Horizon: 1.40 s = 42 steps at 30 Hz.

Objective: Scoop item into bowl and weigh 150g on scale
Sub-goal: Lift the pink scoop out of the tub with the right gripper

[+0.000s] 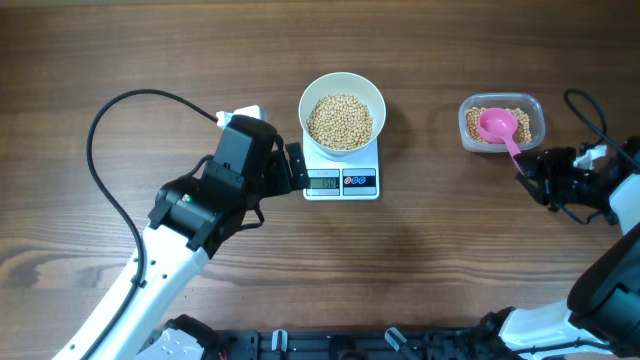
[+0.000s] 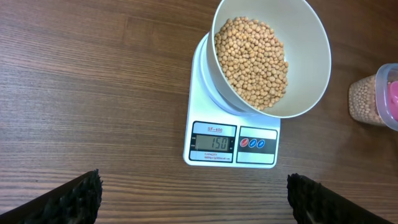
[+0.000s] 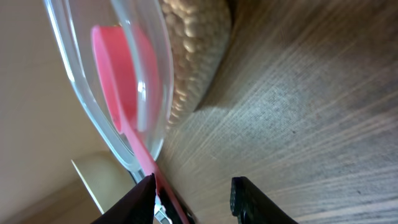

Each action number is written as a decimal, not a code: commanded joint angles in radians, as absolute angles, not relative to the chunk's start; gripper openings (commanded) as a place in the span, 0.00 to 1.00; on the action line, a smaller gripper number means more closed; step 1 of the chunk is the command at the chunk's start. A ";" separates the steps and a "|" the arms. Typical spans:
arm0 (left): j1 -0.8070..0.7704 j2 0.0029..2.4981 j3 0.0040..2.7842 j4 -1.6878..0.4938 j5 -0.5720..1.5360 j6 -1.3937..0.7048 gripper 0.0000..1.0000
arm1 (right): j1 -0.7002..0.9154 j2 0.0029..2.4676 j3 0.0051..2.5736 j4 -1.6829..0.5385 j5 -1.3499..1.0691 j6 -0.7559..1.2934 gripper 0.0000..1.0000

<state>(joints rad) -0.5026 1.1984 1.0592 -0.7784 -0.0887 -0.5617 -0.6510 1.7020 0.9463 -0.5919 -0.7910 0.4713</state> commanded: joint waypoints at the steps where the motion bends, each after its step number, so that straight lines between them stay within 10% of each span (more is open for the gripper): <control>1: -0.498 1.191 1.060 -0.776 -0.099 -0.553 1.00 | -0.652 1.714 0.940 -0.560 -0.865 0.474 0.38; 14: -0.498 1.191 1.060 -0.776 -0.099 -0.553 1.00 | -0.652 1.713 0.940 -0.577 -0.865 0.471 0.04; 42: -0.498 1.191 1.060 -0.776 -0.099 -0.553 1.00 | -0.652 1.546 1.050 -0.586 -1.007 0.442 0.05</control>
